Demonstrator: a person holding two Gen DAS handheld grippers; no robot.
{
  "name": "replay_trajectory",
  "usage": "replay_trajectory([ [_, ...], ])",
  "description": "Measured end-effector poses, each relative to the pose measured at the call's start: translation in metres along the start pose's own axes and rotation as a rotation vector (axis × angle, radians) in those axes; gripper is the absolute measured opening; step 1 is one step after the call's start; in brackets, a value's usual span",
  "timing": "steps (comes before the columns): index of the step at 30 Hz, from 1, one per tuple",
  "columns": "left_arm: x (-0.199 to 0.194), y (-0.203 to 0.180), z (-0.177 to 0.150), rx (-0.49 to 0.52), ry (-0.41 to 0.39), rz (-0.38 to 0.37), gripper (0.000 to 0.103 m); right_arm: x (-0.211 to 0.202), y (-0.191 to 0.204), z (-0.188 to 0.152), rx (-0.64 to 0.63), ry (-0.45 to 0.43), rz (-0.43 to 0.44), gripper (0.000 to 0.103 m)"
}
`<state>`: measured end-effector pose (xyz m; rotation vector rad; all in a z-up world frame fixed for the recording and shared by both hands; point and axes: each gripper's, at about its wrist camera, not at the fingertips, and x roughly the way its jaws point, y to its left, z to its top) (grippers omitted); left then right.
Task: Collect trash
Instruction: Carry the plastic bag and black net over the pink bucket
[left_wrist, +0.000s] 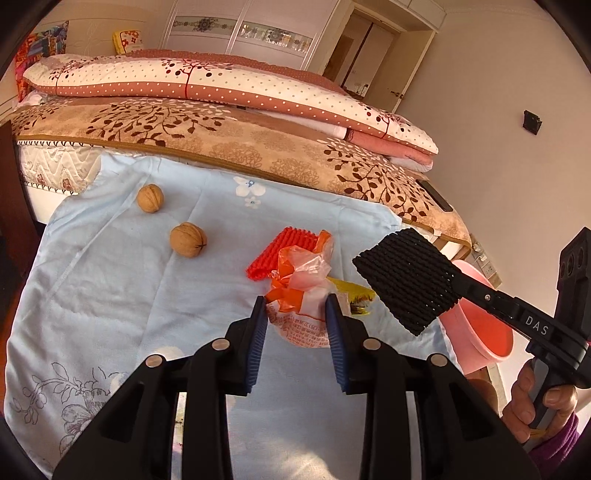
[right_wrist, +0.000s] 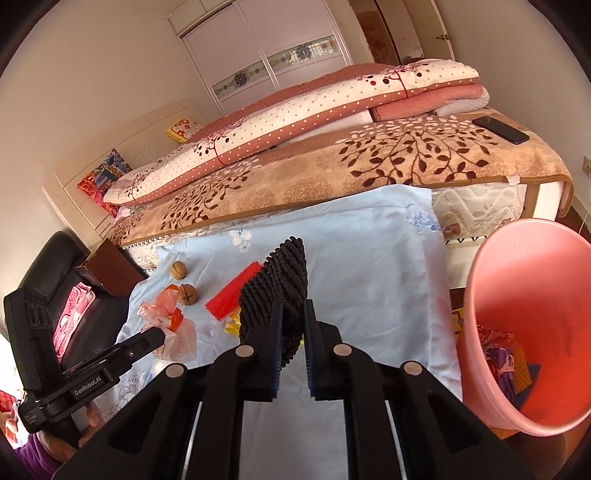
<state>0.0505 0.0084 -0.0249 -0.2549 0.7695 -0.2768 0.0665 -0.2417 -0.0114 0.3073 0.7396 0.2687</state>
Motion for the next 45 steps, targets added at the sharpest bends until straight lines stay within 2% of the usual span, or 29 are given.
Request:
replay_trajectory([
  [11, -0.028, -0.056, -0.01, 0.126, -0.039, -0.05, 0.032, -0.084, -0.015, -0.017, 0.0, -0.158, -0.157, 0.01],
  [19, -0.03, -0.098, -0.01, 0.235, -0.051, -0.105, 0.032, -0.122, -0.036, -0.028, 0.045, -0.22, -0.256, 0.01],
  [35, 0.02, -0.19, -0.004, 0.387, 0.013, -0.257, 0.032, -0.154, -0.102, -0.031, 0.143, -0.262, -0.434, 0.01],
  [45, 0.065, -0.237, -0.014, 0.468, 0.088, -0.306, 0.032, -0.149, -0.138, -0.029, 0.202, -0.235, -0.479, 0.01],
])
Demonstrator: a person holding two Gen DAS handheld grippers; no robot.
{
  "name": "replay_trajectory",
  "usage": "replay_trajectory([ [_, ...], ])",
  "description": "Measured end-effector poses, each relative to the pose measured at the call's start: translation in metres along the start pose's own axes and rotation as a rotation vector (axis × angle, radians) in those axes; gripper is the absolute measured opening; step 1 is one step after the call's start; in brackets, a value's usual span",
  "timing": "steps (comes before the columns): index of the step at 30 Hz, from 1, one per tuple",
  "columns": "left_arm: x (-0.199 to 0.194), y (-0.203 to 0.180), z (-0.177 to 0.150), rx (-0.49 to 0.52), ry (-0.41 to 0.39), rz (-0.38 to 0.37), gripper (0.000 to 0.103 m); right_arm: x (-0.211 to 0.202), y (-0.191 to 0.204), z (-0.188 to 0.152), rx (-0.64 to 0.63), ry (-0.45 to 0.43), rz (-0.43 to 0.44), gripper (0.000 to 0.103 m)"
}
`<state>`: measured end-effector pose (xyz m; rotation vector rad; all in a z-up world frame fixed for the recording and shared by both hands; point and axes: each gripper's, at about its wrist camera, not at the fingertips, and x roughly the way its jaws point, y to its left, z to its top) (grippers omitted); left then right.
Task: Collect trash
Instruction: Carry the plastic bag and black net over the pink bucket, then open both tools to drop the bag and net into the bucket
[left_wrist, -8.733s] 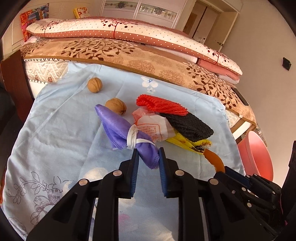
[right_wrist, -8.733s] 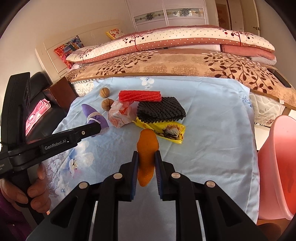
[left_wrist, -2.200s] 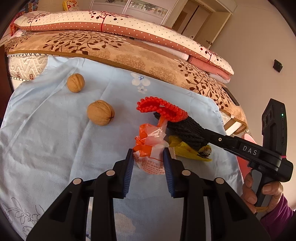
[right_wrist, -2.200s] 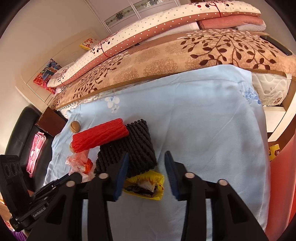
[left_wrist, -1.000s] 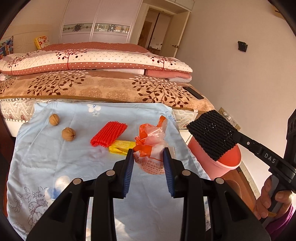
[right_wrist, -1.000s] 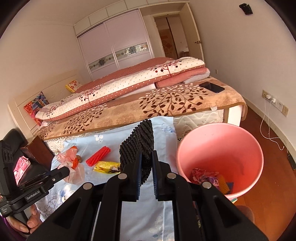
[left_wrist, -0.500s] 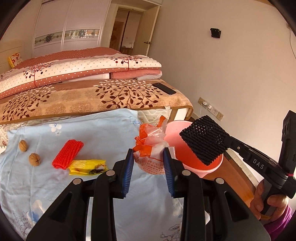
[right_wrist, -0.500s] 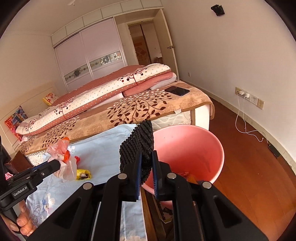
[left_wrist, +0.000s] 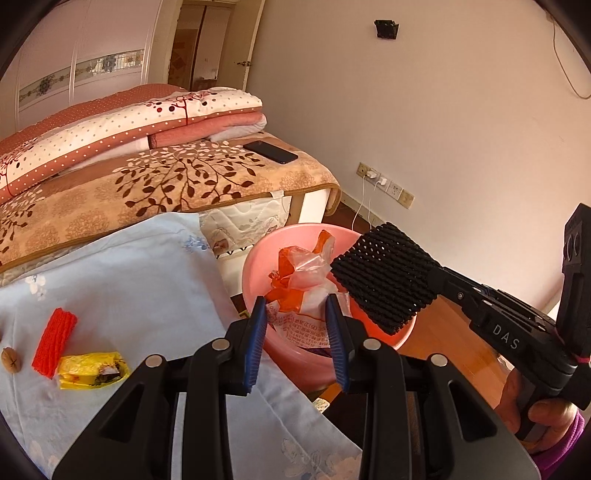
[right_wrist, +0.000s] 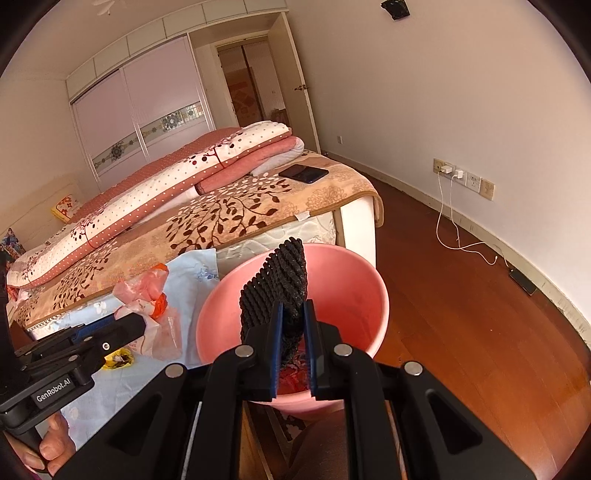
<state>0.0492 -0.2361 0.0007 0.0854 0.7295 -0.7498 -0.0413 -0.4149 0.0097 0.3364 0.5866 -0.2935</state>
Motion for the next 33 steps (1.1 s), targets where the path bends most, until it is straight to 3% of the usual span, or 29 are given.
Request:
replay_trajectory([
  [18, 0.057, 0.0, -0.005, -0.026, 0.143, -0.046, 0.036, 0.029, -0.01, -0.005, 0.005, 0.051, -0.057, 0.01],
  [29, 0.059, 0.005, -0.006, -0.03, 0.134, -0.053, 0.041, 0.041, -0.012, -0.007, 0.014, 0.076, -0.065, 0.01],
  [31, 0.058, 0.006, -0.006, -0.034, 0.129, -0.05, 0.041, 0.042, -0.012, -0.007, 0.013, 0.077, -0.069, 0.013],
  [33, 0.056, 0.007, -0.007, -0.041, 0.128, -0.049, 0.041, 0.042, -0.011, -0.006, 0.018, 0.073, -0.073, 0.026],
])
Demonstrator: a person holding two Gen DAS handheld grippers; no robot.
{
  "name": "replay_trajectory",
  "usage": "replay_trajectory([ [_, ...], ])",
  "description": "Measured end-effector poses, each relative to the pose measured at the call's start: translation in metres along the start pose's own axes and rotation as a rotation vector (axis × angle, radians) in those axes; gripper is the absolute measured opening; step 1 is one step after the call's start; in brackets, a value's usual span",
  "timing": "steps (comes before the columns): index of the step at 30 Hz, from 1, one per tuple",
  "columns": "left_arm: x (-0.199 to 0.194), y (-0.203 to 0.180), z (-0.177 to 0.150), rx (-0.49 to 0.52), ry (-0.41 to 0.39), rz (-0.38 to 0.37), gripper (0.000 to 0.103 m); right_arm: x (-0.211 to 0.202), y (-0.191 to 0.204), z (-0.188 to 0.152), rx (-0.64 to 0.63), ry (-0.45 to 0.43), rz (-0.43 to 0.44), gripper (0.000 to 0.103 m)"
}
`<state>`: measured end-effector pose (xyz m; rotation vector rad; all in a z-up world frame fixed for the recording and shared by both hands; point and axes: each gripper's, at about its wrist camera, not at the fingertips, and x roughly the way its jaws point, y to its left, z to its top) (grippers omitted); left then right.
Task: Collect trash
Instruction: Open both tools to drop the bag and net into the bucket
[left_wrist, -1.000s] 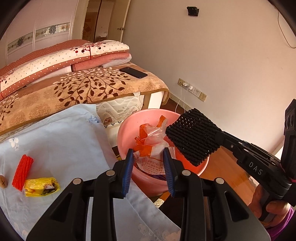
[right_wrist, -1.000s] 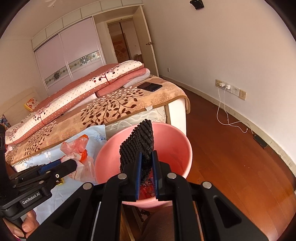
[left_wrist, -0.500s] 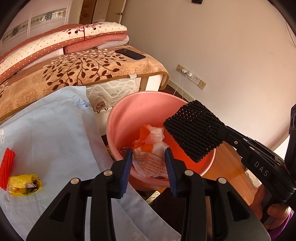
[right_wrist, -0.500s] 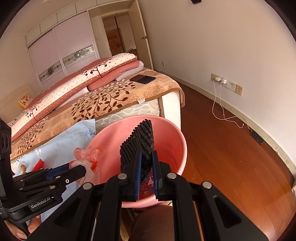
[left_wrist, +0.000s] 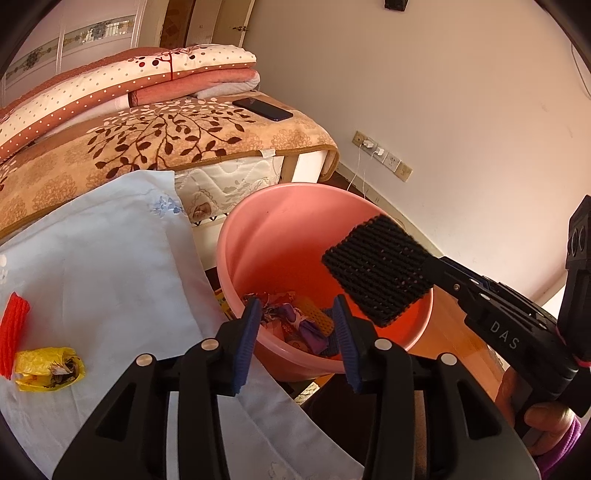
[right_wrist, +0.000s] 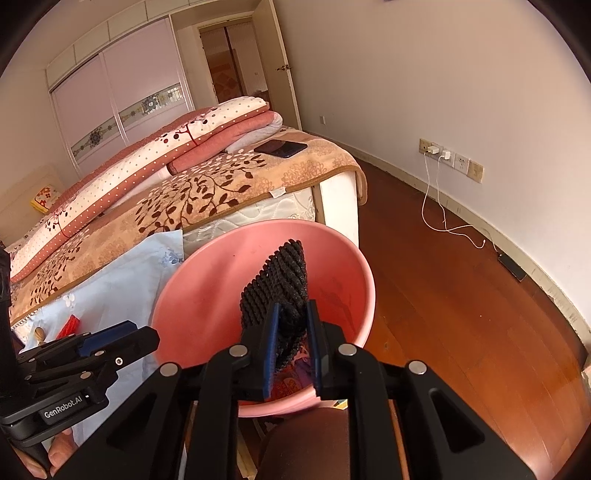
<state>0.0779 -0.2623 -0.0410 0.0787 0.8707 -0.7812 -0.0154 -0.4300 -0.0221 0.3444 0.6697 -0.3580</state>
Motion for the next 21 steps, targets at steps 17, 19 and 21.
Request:
replay_trajectory([
  [17, -0.041, 0.02, -0.01, -0.031, -0.074, 0.066, 0.041, -0.012, 0.038, -0.003, -0.063, -0.026, 0.099, 0.032],
  [19, -0.05, 0.028, -0.012, -0.046, -0.088, 0.08, 0.041, -0.013, 0.049, -0.005, -0.084, -0.026, 0.126, 0.033],
  [21, -0.058, 0.037, -0.013, -0.058, -0.102, 0.1, 0.041, -0.013, 0.061, -0.008, -0.108, -0.02, 0.156, 0.036],
])
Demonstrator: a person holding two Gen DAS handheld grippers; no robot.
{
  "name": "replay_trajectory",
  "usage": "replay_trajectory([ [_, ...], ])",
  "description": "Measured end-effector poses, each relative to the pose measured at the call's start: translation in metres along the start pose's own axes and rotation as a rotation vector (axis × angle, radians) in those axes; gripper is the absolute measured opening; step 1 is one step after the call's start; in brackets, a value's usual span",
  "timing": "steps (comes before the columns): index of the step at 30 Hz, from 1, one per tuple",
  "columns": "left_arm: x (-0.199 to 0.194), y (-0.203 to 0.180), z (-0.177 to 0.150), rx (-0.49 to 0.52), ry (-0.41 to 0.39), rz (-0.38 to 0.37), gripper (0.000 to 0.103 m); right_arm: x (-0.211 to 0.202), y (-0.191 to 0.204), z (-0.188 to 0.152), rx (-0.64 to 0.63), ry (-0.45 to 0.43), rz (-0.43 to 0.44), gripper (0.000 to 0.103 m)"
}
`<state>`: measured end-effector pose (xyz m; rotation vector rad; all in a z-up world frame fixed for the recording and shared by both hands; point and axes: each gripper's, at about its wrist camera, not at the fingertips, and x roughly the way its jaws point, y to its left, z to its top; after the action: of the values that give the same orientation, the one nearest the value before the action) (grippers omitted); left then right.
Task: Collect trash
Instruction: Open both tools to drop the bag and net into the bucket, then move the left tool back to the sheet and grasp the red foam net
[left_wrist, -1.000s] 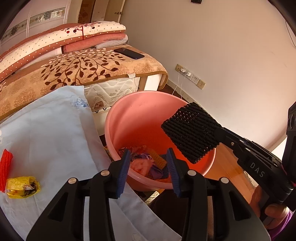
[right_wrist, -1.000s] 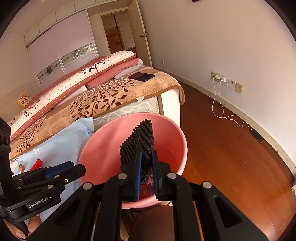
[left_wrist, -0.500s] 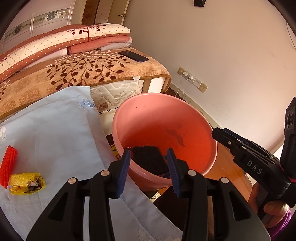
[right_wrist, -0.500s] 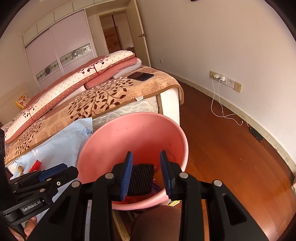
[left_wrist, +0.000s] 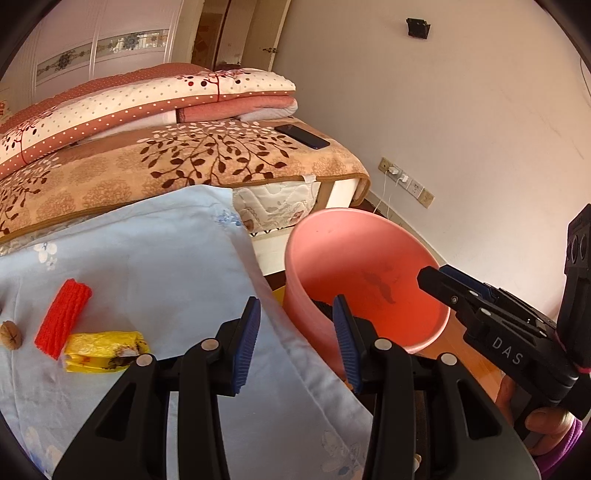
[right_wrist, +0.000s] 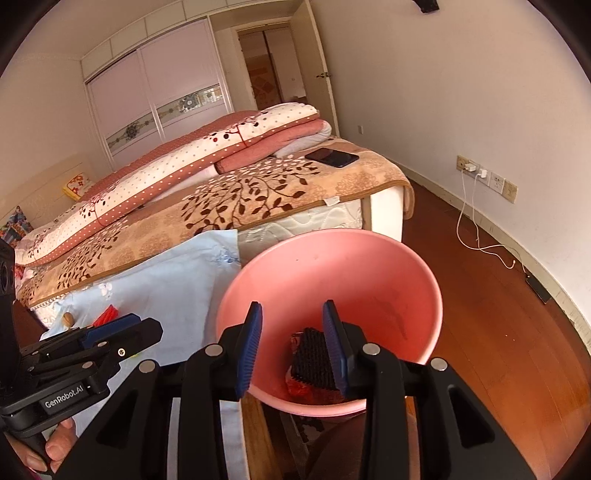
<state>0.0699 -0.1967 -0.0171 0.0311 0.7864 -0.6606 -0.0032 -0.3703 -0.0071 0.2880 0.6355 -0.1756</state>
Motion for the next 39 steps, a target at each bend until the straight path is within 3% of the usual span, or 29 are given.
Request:
replay_trajectory([
  [10, -0.041, 0.067, -0.008, -0.093, -0.053, 0.128, 0.041, 0.013, 0.066, -0.01, -0.14, 0.035, 0.143, 0.039],
  [22, -0.073, 0.149, -0.034, -0.22, -0.045, 0.295, 0.041, 0.037, 0.121, -0.028, -0.254, 0.117, 0.263, 0.04],
  [30, -0.061, 0.173, -0.034, -0.254, 0.007, 0.293, 0.041, 0.052, 0.138, -0.037, -0.284, 0.173, 0.319, 0.046],
  [39, -0.019, 0.167, -0.025, -0.147, 0.063, 0.333, 0.041, 0.068, 0.146, -0.038, -0.301, 0.214, 0.349, 0.049],
])
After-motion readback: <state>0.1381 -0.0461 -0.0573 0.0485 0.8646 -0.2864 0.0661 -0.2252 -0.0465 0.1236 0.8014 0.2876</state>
